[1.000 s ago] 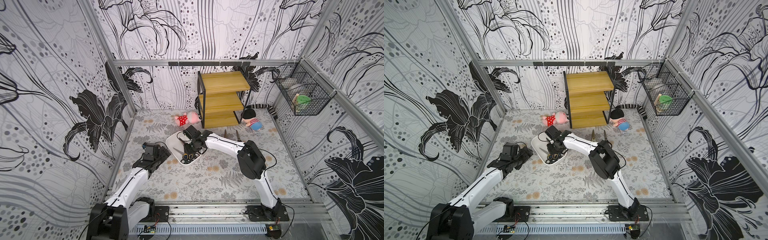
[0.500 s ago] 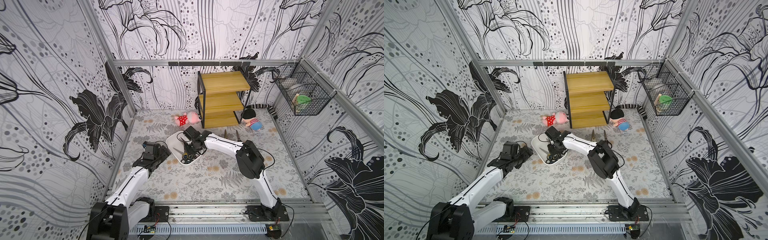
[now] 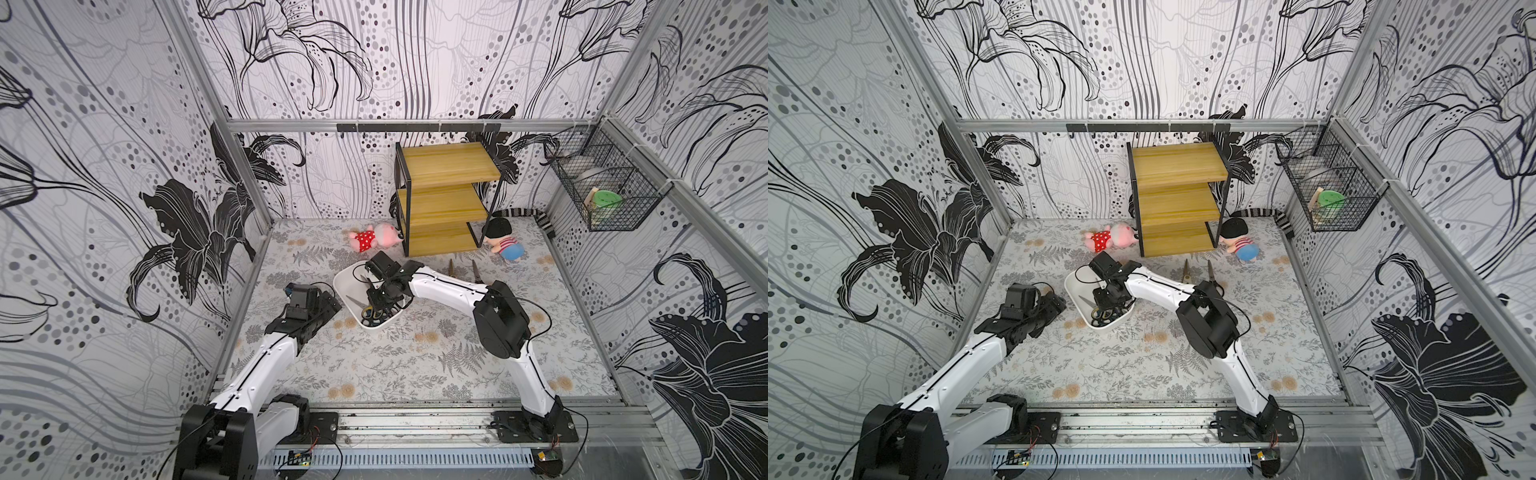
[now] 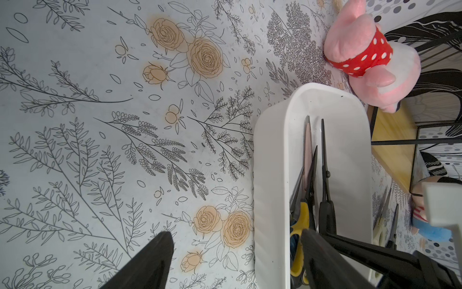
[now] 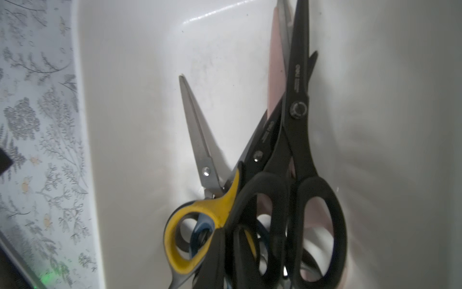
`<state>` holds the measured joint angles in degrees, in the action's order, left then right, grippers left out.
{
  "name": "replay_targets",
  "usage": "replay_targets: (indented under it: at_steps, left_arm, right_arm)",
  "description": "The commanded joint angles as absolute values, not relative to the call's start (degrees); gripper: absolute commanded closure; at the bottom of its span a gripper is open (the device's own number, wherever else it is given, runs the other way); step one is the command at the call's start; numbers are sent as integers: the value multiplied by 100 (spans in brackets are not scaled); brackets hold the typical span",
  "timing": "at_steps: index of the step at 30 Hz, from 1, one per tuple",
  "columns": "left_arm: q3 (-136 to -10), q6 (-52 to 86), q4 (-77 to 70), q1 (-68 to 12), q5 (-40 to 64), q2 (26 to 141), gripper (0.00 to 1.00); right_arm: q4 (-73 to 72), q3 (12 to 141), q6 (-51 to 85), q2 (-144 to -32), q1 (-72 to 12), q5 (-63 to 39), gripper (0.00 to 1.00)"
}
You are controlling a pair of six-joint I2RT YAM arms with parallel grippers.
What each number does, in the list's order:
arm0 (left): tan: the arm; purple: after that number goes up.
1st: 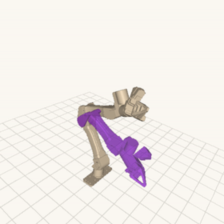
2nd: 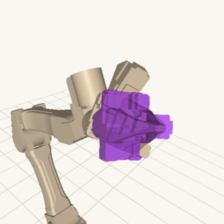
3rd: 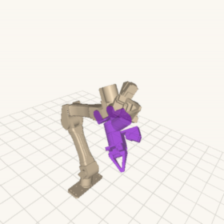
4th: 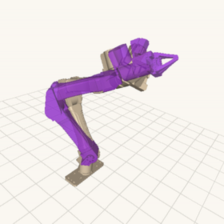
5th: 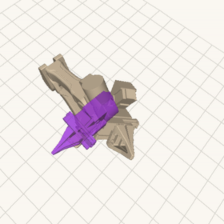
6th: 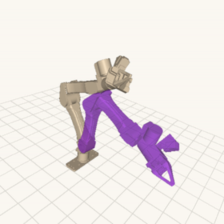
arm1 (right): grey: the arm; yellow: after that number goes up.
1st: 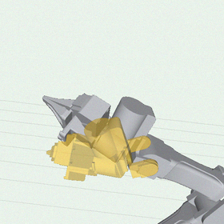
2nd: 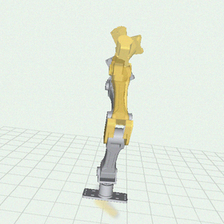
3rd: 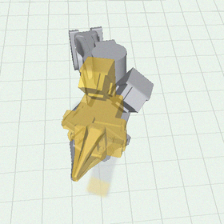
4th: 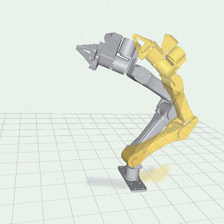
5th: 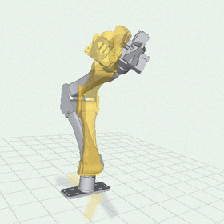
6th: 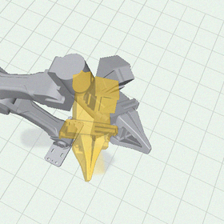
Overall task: Take the scissors out of the storage box
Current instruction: Pick up the scissors from the storage box, then place the scissors at the center of the board.
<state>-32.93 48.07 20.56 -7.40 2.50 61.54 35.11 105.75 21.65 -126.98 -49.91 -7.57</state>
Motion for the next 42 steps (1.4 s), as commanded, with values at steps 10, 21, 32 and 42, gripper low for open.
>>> replay_targets:
  at_steps: [10, 21, 32, 42]
  left_arm:
    - [-3410, 4843, 2004, -748, 167, 6039, 15]
    - [-3270, 4992, 1996, -748, 167, 5848, 15]
    - [-3238, 4993, 2023, -756, 149, 5761, 15]
    - [-3284, 4935, 2118, -754, 111, 5731, 15]
  right_arm:
    - [3432, 10816, 2301, -11546, -5001, -935, 100]
    - [4255, 10561, 2830, -11316, -4742, 1133, 100]
    - [3402, 8719, 3426, -11048, -4035, 573, 100]
    - [3239, 8672, 3566, -11653, -4032, 735, 100]
